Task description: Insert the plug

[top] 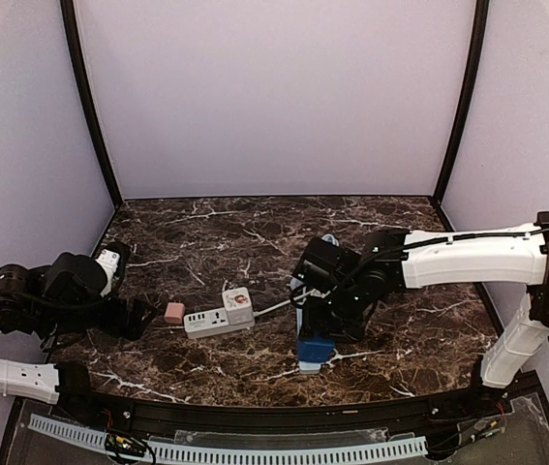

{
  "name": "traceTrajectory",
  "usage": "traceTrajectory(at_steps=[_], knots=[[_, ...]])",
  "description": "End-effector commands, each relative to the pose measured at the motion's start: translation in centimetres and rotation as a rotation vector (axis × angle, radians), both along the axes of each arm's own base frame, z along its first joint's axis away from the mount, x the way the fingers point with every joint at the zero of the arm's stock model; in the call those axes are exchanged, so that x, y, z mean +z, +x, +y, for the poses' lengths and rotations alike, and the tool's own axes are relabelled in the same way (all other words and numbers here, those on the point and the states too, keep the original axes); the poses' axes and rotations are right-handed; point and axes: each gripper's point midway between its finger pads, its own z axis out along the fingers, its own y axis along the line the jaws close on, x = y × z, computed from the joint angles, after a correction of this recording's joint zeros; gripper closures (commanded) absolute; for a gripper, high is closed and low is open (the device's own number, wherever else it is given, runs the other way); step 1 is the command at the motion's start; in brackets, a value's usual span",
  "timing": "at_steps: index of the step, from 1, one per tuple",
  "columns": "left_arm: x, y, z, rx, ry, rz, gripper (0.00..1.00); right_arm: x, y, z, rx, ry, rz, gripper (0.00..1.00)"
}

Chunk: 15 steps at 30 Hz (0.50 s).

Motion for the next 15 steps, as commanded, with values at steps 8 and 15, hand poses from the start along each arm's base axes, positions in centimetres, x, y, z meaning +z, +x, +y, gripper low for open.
traceTrajectory(at_steps=[8,15], knots=[[-0.65,-0.12,0.77,0.009,0.036,0.006,0.0,-0.98,-0.05,-0.72,0.008,-0.012,-0.001,1.0],[-0.68,-0.12,0.72,0.007,0.037,0.008,0.0,-0.99,0.08,-0.55,0.017,-0.013,-0.005,1.0]])
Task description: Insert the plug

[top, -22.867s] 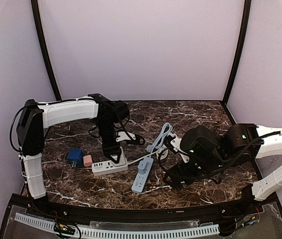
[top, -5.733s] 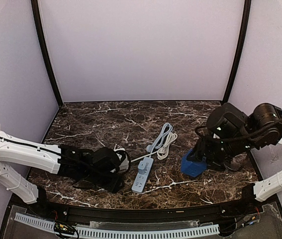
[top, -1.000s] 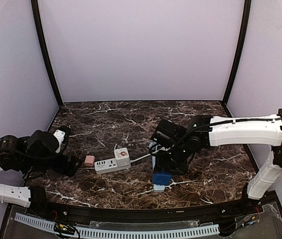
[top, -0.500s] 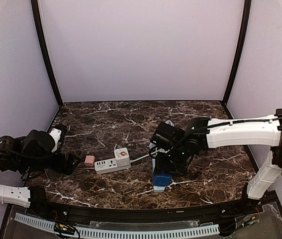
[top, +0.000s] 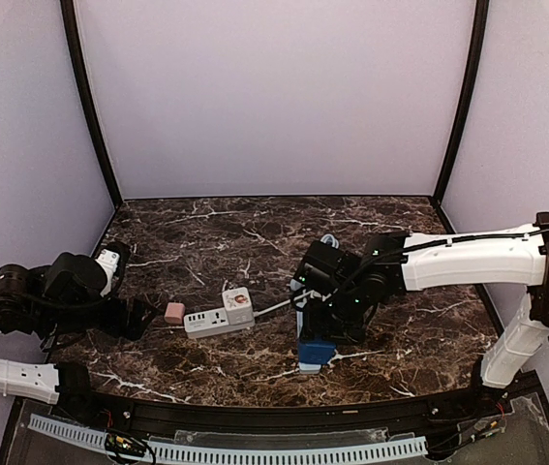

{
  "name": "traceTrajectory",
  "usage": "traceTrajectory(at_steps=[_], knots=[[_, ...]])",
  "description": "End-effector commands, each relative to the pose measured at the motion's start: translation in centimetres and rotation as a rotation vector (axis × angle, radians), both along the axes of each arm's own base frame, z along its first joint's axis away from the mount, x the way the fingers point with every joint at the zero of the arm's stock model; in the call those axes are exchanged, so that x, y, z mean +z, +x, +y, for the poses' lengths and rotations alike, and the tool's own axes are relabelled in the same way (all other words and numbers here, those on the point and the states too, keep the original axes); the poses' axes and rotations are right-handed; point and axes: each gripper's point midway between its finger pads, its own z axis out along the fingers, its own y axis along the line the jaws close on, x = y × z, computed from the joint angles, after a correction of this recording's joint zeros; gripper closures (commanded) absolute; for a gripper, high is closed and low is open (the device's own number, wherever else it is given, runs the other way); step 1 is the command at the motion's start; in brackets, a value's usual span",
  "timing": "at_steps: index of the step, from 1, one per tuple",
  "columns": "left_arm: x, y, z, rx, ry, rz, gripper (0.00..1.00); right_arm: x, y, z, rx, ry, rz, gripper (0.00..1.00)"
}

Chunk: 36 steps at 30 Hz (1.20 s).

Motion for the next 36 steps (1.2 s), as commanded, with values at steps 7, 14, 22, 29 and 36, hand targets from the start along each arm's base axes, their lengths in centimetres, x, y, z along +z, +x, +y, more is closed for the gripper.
traceTrajectory(at_steps=[7,14,22,29,36], knots=[[-0.6,-0.2,0.7,0.003,0.033,0.007,0.0,-0.9,0.0,-0.6,0.014,-0.027,0.002,1.0],[-0.6,-0.2,0.7,0.002,0.033,0.008,0.0,-1.1,0.5,-1.0,0.042,-0.088,-0.019,1.0],[-0.5,-0.2,0.8,0.007,0.031,0.005,0.0,-0.8,0.7,-1.7,0.056,-0.159,-0.033,1.0],[-0.5,-0.1,0.8,0.008,0.033,0.004,0.0,-0.8,0.3,-1.9,0.056,-0.173,-0.023,1.0],[-0.5,-0.1,0.8,0.009,0.036,0.006,0.0,-0.9,0.0,-3.4,0.01,-0.229,-0.02,1.0]])
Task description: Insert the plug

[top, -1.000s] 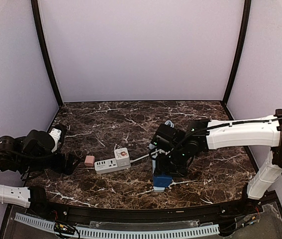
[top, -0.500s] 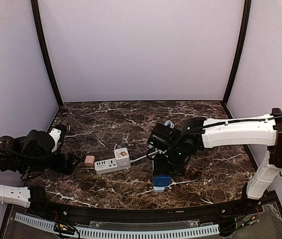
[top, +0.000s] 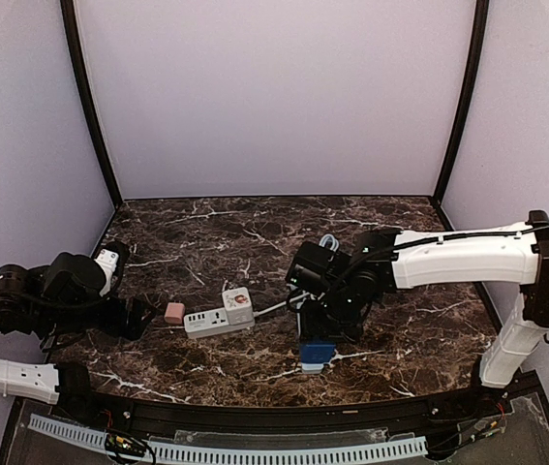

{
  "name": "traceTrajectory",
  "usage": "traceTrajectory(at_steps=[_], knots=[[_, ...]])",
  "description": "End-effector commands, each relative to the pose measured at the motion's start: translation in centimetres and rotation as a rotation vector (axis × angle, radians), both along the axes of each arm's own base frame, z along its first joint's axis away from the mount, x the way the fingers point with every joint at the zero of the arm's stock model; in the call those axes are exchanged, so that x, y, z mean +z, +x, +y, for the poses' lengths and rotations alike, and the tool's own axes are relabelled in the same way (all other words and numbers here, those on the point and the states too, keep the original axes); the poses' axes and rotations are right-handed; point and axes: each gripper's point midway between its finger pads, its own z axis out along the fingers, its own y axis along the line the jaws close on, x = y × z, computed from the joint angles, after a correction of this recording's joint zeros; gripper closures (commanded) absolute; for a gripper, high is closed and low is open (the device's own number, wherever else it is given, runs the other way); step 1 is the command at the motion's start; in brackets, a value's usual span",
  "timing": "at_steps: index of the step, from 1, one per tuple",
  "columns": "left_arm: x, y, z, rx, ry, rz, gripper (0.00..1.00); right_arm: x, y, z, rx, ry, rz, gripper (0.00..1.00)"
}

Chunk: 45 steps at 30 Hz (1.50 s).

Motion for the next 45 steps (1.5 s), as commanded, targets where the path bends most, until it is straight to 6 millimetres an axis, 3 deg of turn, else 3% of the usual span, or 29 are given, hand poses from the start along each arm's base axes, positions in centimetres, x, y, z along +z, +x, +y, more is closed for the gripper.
traceTrajectory(at_steps=[1,9,14,20,28,35,45], knots=[[-0.6,-0.1,0.7,0.008,0.042,0.009,0.0,-0.9,-0.1,-3.1,-0.029,-0.149,-0.009,1.0],[-0.7,-0.1,0.8,0.01,0.044,0.009,0.0,-0.9,0.3,-2.9,0.026,-0.176,-0.033,1.0],[-0.7,-0.1,0.8,0.014,0.046,0.01,0.0,-1.6,-0.7,-4.6,-0.076,-0.216,0.022,1.0],[-0.7,-0.1,0.7,0.013,0.05,0.011,0.0,-2.6,-1.8,-4.6,-0.16,-0.177,0.078,1.0],[-0.7,0.0,0.8,0.013,0.051,0.011,0.0,-1.8,-1.5,-4.6,-0.09,-0.24,0.035,1.0],[-0.7,-0.1,0.7,0.011,0.048,0.012,0.0,-1.7,-1.4,-3.8,0.021,-0.27,0.002,1.0],[-0.7,-0.1,0.8,0.016,0.047,0.01,0.0,-1.2,-1.9,-0.3,0.014,-0.075,0.006,1.0]])
